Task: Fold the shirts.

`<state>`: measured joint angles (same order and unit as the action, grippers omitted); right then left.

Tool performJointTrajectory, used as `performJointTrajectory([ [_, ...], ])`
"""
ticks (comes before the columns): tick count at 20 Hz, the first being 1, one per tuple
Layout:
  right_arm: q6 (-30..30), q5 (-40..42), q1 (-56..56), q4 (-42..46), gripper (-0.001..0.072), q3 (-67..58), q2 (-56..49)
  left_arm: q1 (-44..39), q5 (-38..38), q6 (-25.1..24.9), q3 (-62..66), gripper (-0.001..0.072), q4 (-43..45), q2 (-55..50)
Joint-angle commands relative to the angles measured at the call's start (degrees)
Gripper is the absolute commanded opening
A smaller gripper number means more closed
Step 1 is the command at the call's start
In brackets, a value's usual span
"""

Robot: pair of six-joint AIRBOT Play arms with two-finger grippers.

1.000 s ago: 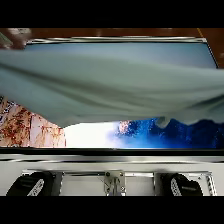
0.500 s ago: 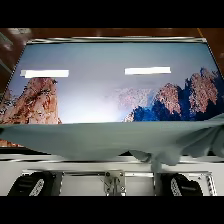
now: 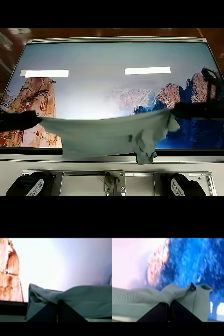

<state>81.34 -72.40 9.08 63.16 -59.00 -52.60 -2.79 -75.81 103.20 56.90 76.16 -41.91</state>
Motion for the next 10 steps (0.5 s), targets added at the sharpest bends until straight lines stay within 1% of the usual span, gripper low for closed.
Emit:
performJointTrajectory([
  [1, -5.73, 25.7, -0.02, -15.19, 0.0056, 1.73, -13.16, 0.02, 19.69, -3.34, -1.51, 0.0034, -5.33, -12.76],
  [2, -7.54, 29.64, -0.04, -18.51, 0.0056, 1.68, -16.35, 0.02, 24.52, -3.61, -1.51, 0.0033, -6.38, -16.06],
  [4, -8.15, 35.04, -0.04, -23.3, 0.0056, 1.51, -21.73, 0.02, 33.73, -3.52, -1.51, 0.0034, -7.98, -22.03],
  [6, -8.13, 36.13, -0.13, -26.32, 0.0057, 1.51, -25.81, 0.0, 39.43, -3.52, -1.51, 0.0035, -11.37, -26.8],
  [8, -8.13, 35.06, -0.76, -26.47, 0.0058, 1.51, -28.59, -0.17, 40.37, -3.52, -1.51, 0.0035, -16.24, -31.26],
  [10, -8.04, 33.55, -1.99, -26.69, 0.006, 1.51, -30.67, -1.14, 38.95, -3.54, -1.51, 0.0035, -19.19, -35.19],
])
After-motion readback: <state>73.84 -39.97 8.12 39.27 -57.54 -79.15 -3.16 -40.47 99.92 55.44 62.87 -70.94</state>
